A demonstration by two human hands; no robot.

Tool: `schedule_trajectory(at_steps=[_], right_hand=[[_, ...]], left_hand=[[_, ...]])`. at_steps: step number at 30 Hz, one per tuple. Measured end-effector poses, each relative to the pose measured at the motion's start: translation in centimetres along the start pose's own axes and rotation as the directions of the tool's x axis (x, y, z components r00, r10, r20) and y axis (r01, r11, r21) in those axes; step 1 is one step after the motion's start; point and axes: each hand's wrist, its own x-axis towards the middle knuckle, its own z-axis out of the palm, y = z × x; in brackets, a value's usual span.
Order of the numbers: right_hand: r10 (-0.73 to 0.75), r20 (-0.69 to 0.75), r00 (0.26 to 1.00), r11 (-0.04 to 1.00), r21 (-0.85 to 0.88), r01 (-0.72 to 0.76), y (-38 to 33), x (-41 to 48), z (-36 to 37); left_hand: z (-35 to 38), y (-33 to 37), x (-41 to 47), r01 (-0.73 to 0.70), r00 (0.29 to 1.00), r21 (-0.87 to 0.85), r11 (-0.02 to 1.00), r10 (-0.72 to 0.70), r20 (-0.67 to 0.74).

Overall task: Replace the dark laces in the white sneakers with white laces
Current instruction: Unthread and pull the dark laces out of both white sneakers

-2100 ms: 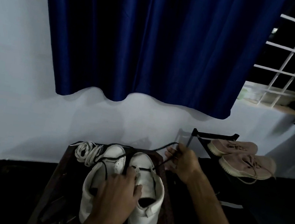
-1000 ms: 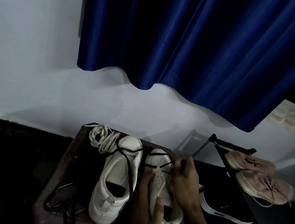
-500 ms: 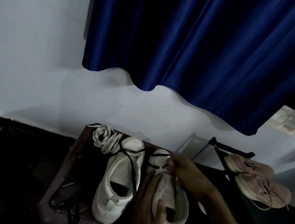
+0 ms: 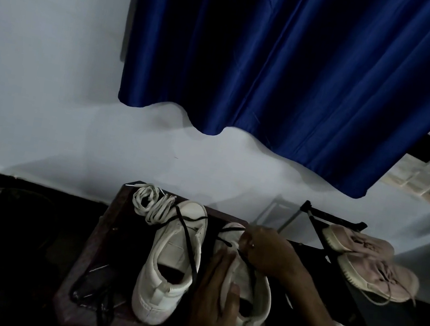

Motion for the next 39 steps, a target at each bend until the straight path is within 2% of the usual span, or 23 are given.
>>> schedule_trajectory(at_steps=[3, 9, 12, 15, 20, 22, 24, 27, 29, 30, 31, 32, 33, 34, 35, 36, 37, 39], right_hand=[[0.060, -0.072, 0.996, 0.996, 0.076, -0.055, -0.2, -0.4, 1.0], [0.078, -0.008, 0.997, 0.991, 0.112, -0.076, -0.2, -1.2, 0.7], [0.067, 0.007, 0.998, 0.996, 0.052, -0.067, -0.6, -1.7, 0.3], [0.047, -0.048, 0.998, 0.999, -0.003, -0.047, -0.9, -1.7, 0.7], [-0.011, -0.143, 0.990, 1.000, 0.022, 0.014, -1.2, -1.9, 1.3], [-0.007, -0.087, 0.996, 0.988, 0.152, 0.021, -0.3, -1.8, 0.7], [-0.069, -0.029, 0.997, 0.906, 0.417, 0.075, 1.1, -2.3, -0.6], [-0.333, 0.028, 0.943, 0.718, 0.656, 0.234, 2.4, -4.9, -4.5], [-0.410, 0.098, 0.907, 0.665, 0.713, 0.223, 2.9, -6.8, -7.6], [-0.405, 0.156, 0.901, 0.704, 0.682, 0.198, 3.0, -7.3, -8.9], [-0.368, 0.222, 0.903, 0.797, 0.576, 0.183, 3.3, -7.6, -9.7], [-0.286, 0.291, 0.913, 0.910, 0.381, 0.164, 3.4, -7.7, -10.2], [-0.176, 0.314, 0.933, 0.980, 0.140, 0.138, 3.6, -7.3, -10.1], [-0.088, 0.265, 0.960, 0.991, -0.070, 0.110, 3.3, -6.7, -9.8], [-0.063, 0.140, 0.988, 0.986, -0.146, 0.084, 2.4, -6.1, -9.5], [-0.076, 0.022, 0.997, 0.992, -0.095, 0.078, 1.3, -5.3, -8.8], [-0.105, -0.019, 0.994, 0.994, -0.032, 0.104, 0.5, -4.5, -7.8], [-0.132, 0.086, 0.988, 0.986, -0.091, 0.140, -0.4, -2.9, -4.8]], left_hand=[[-0.1, 0.1, -0.2, -0.074, 0.997, 0.058, 0.996, 0.073, 0.007], [-0.6, 0.5, 0.1, 0.024, 0.999, -0.059, 0.998, -0.026, -0.035], [-0.5, 0.6, 0.2, 0.064, 0.997, -0.116, 0.991, -0.068, -0.033], [-0.7, 0.5, 0.3, 0.087, 0.996, -0.157, 0.984, -0.090, -0.010], [-0.7, 0.7, 0.4, 0.086, 0.996, -0.152, 0.985, -0.087, 0.002], [-0.8, 0.9, 0.4, 0.077, 0.997, -0.114, 0.991, -0.078, -0.004], [-0.8, 1.0, 0.4, 0.076, 0.997, -0.072, 0.995, -0.076, -0.005], [-0.6, 0.7, 0.4, 0.091, 0.996, -0.054, 0.994, -0.091, 0.007], [-0.4, 0.4, 0.3, 0.104, 0.995, -0.053, 0.993, -0.104, 0.008], [-0.5, 0.4, 0.2, 0.111, 0.994, -0.054, 0.992, -0.111, 0.009], [-0.5, 0.4, 0.2, 0.110, 0.994, -0.054, 0.992, -0.109, 0.009], [-0.5, 0.3, 0.2, 0.102, 0.995, -0.055, 0.993, -0.102, 0.012], [-0.4, 0.3, 0.2, 0.090, 0.996, -0.056, 0.994, -0.089, 0.014], [-0.4, 0.3, 0.1, 0.074, 0.997, -0.058, 0.996, -0.074, 0.009], [-0.4, 0.2, 0.1, 0.061, 0.998, -0.058, 0.996, -0.062, -0.002], [-0.3, 0.2, 0.1, 0.052, 0.998, -0.054, 0.997, -0.053, -0.017], [-0.2, 0.1, 0.1, 0.049, 0.998, -0.049, 0.998, -0.051, -0.031], [-0.1, 0.1, -0.1, 0.051, 0.998, -0.035, 0.998, -0.052, -0.044]])
